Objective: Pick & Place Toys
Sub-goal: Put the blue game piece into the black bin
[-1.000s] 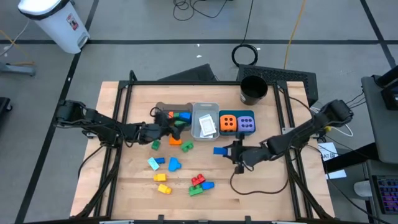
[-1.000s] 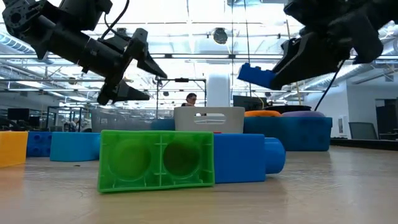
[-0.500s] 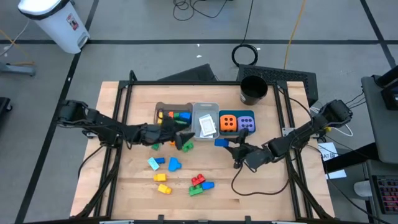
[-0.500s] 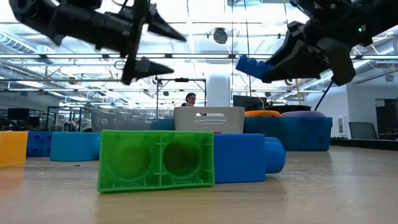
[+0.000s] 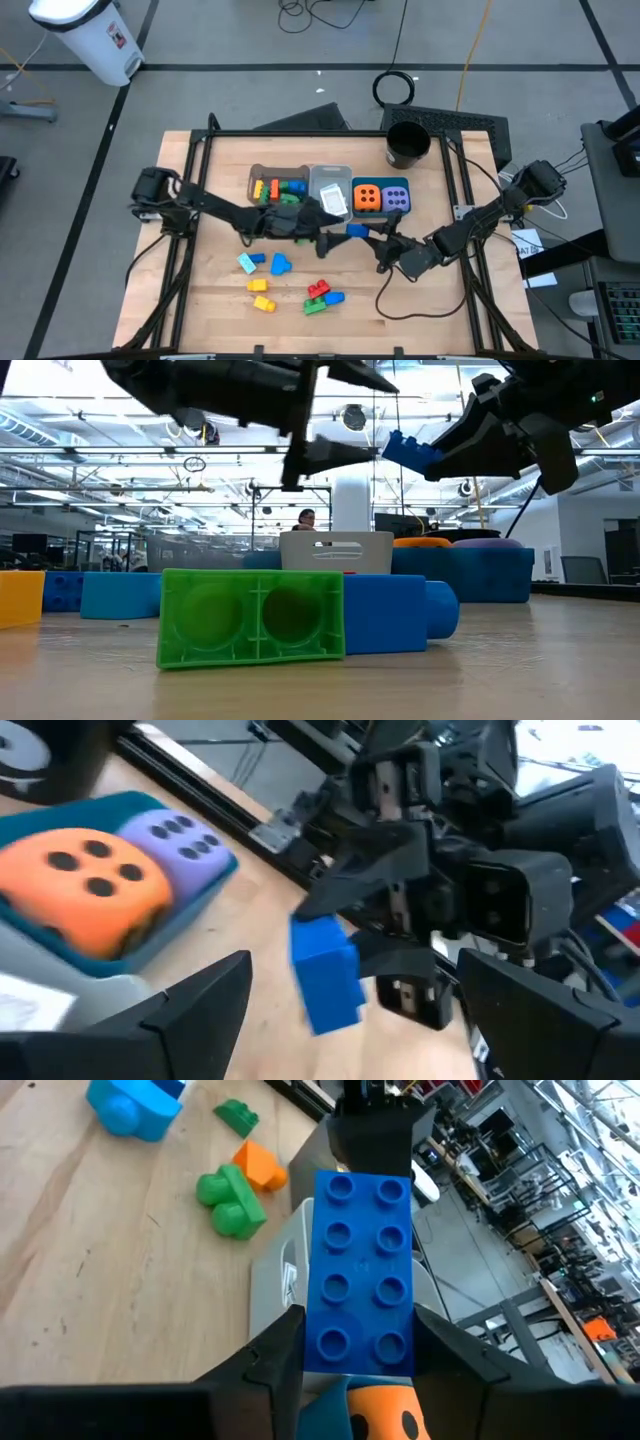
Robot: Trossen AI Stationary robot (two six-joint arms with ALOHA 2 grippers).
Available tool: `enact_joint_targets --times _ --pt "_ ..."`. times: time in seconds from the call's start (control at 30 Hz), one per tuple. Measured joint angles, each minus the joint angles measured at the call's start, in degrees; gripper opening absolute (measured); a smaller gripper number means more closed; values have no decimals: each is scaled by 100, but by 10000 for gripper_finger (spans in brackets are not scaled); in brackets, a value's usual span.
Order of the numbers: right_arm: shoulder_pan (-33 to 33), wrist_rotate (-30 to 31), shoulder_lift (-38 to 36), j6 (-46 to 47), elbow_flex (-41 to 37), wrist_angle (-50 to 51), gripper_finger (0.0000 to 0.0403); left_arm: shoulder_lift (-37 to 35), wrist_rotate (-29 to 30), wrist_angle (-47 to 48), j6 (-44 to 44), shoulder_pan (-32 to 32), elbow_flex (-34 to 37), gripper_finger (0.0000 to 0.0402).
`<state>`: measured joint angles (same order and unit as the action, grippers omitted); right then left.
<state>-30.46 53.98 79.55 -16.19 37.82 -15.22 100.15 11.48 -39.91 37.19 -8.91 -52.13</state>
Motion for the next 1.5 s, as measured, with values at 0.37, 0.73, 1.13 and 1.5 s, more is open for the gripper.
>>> enact_joint_targets --times 0.37,0.73,1.13,1.5 --pt "0 7 0 2 0 -30 140 622 -307 409 83 29 -695 360" --pt "2 0 0 2 0 -38 143 626 -308 468 237 68 -718 251" --pt "9 -141 0 298 0 -33 169 626 -395 563 192 187 -716 100" --pt "0 -499 -553 1501 0 347 246 383 -182 975 -12 293 -712 100"
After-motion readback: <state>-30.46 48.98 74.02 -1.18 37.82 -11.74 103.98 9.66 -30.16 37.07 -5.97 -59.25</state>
